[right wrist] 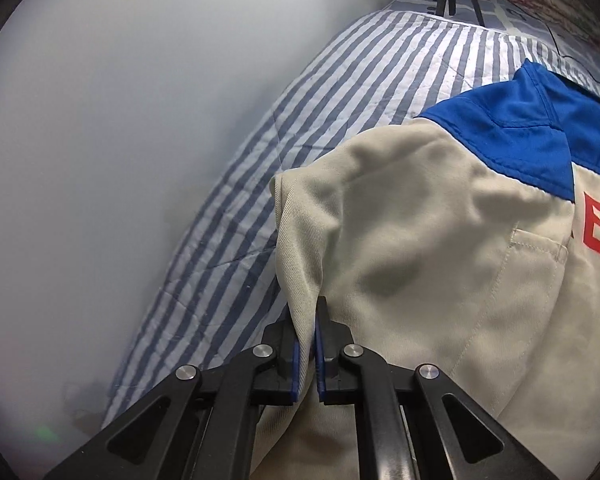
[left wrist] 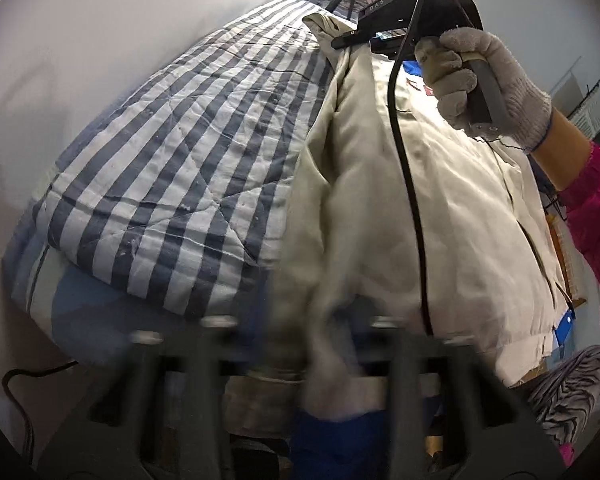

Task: Fold large clothes

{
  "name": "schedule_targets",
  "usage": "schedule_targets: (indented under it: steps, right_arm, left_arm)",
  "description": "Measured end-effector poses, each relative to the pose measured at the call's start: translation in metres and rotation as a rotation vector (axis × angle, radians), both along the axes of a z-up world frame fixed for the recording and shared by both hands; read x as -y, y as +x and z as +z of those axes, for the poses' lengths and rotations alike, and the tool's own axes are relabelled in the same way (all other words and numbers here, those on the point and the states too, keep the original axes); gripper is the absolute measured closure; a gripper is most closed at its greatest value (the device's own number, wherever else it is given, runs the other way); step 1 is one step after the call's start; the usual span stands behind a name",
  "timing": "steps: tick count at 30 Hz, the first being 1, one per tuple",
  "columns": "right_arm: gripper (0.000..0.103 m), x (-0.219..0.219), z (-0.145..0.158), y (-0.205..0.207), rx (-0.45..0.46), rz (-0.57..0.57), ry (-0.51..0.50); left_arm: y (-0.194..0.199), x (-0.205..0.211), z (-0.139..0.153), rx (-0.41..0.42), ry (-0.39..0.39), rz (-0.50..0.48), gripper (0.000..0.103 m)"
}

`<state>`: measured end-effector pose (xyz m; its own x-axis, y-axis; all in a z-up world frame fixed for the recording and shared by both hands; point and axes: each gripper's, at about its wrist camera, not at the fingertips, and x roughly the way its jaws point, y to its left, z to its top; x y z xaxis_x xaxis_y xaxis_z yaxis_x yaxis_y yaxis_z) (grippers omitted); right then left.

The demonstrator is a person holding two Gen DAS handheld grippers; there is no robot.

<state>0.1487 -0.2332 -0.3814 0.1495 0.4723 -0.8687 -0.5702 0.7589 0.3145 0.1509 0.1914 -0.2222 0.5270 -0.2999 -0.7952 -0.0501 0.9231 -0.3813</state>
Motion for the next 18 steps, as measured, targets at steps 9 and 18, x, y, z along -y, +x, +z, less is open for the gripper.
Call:
schedule_targets:
  steps: [9, 18]
  right_arm:
    - [0.100, 0.069, 0.027, -0.005, -0.024, -0.043, 0.226]
    - [0.100, 0.188, 0.029, 0.006, -0.057, -0.171, 0.352]
  left_arm:
    - [-0.026, 0.039, 0.051, 0.126, 0.053, -0.081, 0.100]
    - [-0.028, 0.128, 0.074, 0.189, 0.173, -0.271, 0.100]
